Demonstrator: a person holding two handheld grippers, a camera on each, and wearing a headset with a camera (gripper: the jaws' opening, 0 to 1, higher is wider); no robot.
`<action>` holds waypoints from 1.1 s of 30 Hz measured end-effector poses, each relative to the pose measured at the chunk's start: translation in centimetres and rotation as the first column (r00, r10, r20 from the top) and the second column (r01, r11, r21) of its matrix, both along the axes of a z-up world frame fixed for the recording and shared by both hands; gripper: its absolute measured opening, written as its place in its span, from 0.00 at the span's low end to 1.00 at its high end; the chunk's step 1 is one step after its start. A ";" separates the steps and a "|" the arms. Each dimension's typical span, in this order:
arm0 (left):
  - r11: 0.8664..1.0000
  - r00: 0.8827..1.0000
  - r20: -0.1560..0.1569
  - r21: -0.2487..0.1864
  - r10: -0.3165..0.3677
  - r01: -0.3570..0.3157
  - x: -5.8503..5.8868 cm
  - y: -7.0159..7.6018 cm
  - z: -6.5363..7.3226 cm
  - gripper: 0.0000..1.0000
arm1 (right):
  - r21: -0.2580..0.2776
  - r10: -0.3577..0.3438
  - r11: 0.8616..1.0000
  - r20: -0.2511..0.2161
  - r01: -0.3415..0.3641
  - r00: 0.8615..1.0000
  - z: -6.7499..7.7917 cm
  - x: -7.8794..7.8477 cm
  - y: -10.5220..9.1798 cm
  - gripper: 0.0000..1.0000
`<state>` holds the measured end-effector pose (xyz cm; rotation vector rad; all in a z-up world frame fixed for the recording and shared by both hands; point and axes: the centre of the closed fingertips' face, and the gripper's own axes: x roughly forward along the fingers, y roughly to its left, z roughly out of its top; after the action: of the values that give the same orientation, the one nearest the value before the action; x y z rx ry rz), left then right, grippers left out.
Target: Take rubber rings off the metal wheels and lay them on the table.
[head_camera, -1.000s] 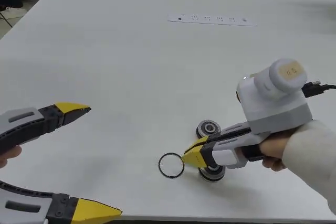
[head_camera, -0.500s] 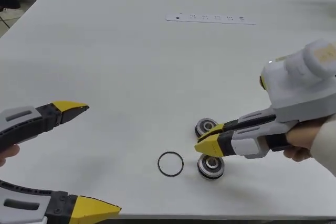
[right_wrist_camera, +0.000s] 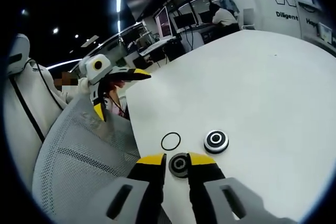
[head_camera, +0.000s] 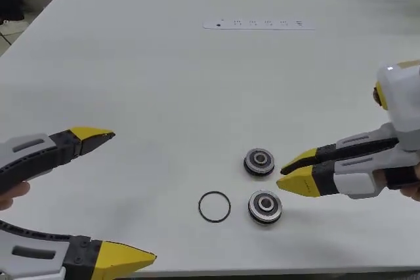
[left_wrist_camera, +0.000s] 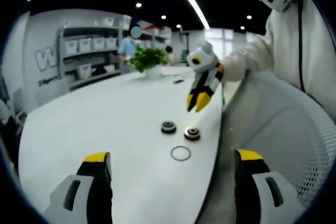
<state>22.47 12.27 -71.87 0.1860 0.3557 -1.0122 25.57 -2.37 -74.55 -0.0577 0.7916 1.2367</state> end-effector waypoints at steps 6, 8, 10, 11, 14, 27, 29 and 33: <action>1.000 1.000 -0.002 0.003 -0.008 0.008 0.0 -0.2 0.1 0.98 | -0.012 -0.002 1.000 0.039 0.003 0.999 0.0 0.2 -1.3 0.17; 1.000 1.000 0.000 0.000 -0.009 0.009 0.0 -0.3 0.2 0.98 | -0.018 -0.008 1.000 0.043 0.009 0.999 -0.2 0.2 -1.9 0.19; 1.000 1.000 0.000 -0.003 -0.010 0.010 0.0 -0.5 0.3 0.98 | -0.021 -0.013 1.000 0.047 0.014 0.999 -0.4 0.3 -2.4 0.20; 1.000 1.000 0.000 -0.003 -0.010 0.010 0.0 -0.5 0.3 0.98 | -0.023 -0.016 1.000 0.048 0.017 0.999 -0.4 0.3 -2.5 0.20; 1.000 1.000 0.003 -0.001 -0.015 0.015 0.1 -0.7 0.4 0.98 | -0.027 -0.020 0.999 0.056 0.022 0.998 -0.5 0.4 -3.0 0.22; 0.998 0.998 0.031 0.030 -0.058 0.058 1.2 -2.5 2.3 0.98 | -0.001 -0.057 0.998 0.054 0.057 0.997 -1.5 0.8 -3.5 0.23; 0.997 0.997 0.021 0.029 -0.069 0.069 1.5 -3.0 2.6 0.99 | 0.010 -0.060 0.998 0.052 0.059 0.997 -1.5 0.8 -3.4 0.23; 0.993 0.992 0.056 0.040 -0.109 0.107 2.2 -4.5 3.6 0.98 | 0.025 -0.067 0.997 0.039 0.066 0.997 -1.5 0.9 -3.3 0.23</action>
<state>24.62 7.77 -68.28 0.2695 0.3138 -1.1054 26.43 -5.68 -76.09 -0.0359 0.7382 1.1781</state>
